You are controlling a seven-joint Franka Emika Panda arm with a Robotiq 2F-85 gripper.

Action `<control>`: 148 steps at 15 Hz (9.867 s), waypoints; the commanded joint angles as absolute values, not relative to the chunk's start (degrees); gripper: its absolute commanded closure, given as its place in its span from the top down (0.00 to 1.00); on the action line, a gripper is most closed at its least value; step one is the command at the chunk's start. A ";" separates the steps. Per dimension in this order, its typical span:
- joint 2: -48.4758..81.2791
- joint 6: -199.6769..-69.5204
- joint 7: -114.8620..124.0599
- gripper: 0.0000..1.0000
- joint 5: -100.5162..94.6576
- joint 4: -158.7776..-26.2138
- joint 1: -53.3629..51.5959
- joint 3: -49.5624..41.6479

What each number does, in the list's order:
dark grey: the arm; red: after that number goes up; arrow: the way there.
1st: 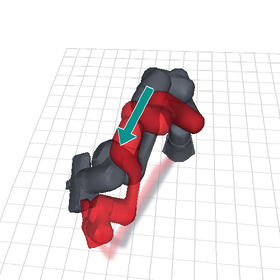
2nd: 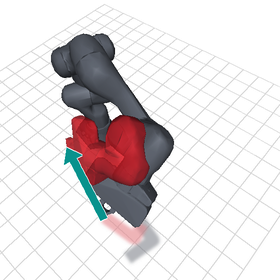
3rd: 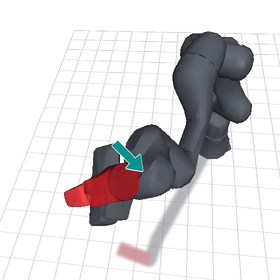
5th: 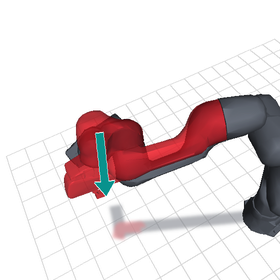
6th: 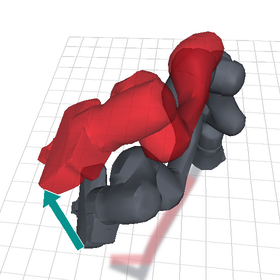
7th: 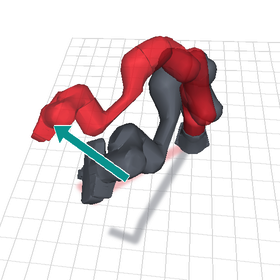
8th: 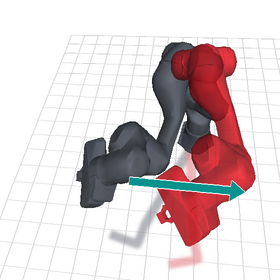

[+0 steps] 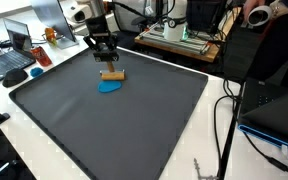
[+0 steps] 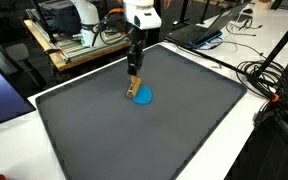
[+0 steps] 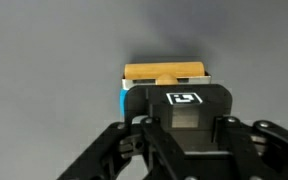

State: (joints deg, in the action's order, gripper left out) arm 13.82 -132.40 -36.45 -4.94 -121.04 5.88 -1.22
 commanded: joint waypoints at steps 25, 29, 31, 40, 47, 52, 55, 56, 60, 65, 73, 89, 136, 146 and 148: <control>6.82 -134.06 -32.65 0.22 5.83 -122.21 9.00 -2.61; 8.54 -136.86 -29.16 0.22 5.12 -121.27 7.17 -1.58; 9.80 -137.22 -27.57 0.22 4.75 -120.81 6.43 -1.12; 14.66 -144.75 -24.54 0.22 1.78 -120.91 5.85 -0.96; 15.46 -145.03 -25.26 0.22 1.02 -120.75 6.40 -1.17; 15.93 -142.82 -26.11 0.22 0.17 -121.42 6.28 -0.89; 15.88 -142.30 -26.87 0.22 -0.54 -122.07 6.38 -0.76; 15.82 -141.90 -27.42 0.22 -0.38 -122.20 6.53 -0.63; 15.56 -140.69 -29.30 0.22 -0.15 -122.86 6.73 -0.37; 15.45 -140.34 -31.20 0.22 -0.51 -123.72 6.84 -0.46; 15.14 -139.54 -32.64 0.22 -1.62 -124.29 6.84 -0.83; 14.31 -136.24 -33.25 0.22 -4.02 -124.22 6.57 -1.06; 13.32 -149.42 -36.81 0.22 7.47 -126.21 8.28 0.98; 12.48 -147.22 -37.41 0.22 2.52 -127.63 8.07 0.39; 12.44 -146.84 -37.80 0.22 2.45 -127.76 8.14 0.48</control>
State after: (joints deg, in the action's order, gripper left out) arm 12.73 -148.41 -36.70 4.31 -125.78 7.81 0.89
